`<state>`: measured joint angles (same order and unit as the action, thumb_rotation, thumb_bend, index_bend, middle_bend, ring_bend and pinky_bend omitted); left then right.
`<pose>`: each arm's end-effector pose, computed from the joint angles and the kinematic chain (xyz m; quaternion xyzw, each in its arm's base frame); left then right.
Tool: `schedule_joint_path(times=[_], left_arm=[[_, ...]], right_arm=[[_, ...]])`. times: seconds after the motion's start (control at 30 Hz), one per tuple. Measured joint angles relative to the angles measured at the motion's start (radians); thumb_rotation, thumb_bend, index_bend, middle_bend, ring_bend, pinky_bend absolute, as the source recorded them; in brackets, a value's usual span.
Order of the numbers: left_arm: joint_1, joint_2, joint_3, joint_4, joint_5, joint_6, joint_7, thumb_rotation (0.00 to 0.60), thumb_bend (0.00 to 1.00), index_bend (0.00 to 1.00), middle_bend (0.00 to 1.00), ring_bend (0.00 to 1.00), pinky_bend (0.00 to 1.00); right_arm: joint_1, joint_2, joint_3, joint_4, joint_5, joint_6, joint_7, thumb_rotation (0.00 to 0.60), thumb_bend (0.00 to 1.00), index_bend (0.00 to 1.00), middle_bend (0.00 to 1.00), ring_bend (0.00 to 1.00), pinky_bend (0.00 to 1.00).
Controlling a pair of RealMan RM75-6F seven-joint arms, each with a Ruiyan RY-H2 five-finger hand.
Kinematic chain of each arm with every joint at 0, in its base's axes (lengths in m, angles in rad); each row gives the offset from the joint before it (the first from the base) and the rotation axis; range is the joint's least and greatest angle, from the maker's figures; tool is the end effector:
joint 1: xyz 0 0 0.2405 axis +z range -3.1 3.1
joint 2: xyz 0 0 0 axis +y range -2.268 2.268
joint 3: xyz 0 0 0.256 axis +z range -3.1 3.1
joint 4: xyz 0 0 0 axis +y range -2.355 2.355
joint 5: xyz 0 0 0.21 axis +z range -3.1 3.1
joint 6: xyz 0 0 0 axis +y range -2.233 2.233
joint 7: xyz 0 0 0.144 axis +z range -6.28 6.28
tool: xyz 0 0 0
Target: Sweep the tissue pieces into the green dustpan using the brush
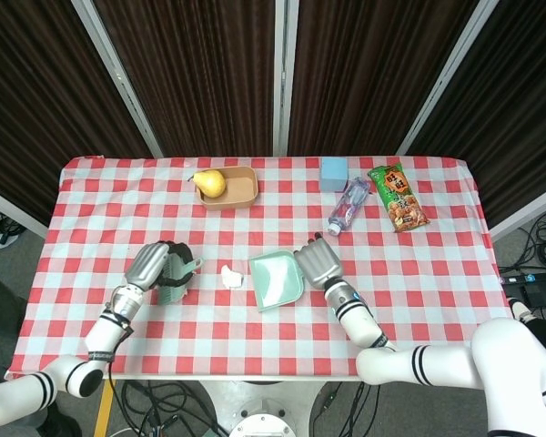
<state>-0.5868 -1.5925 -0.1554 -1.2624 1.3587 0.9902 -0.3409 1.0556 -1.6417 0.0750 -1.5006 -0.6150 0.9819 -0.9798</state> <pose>-0.2145 0.3320 -0.0136 -0.6213 -0.5349 -0.4631 0.3368 -0.0957 -0.3519 -0.0617 0.8410 -0.2281 0.1902 0.4522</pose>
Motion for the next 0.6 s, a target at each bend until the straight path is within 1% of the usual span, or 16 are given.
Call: schedule_joint_path(times=[0.17, 0.6], left_arm=[[-0.025, -0.037, -0.018, 0.012, -0.009, -0.016, -0.019, 0.6, 0.34, 0.52, 0.53, 0.41, 0.34], [-0.132, -0.136, -0.065, 0.073, 0.017, -0.05, -0.072, 0.6, 0.34, 0.51, 0.53, 0.41, 0.34]], right_arm=[[0.016, -0.027, 0.01, 0.02, 0.017, 0.001, -0.013, 0.6, 0.38, 0.6, 0.57, 0.35, 0.23], [0.031, -0.073, 0.04, 0.064, 0.061, 0.018, -0.01, 0.6, 0.4, 0.6, 0.57, 0.35, 0.23]])
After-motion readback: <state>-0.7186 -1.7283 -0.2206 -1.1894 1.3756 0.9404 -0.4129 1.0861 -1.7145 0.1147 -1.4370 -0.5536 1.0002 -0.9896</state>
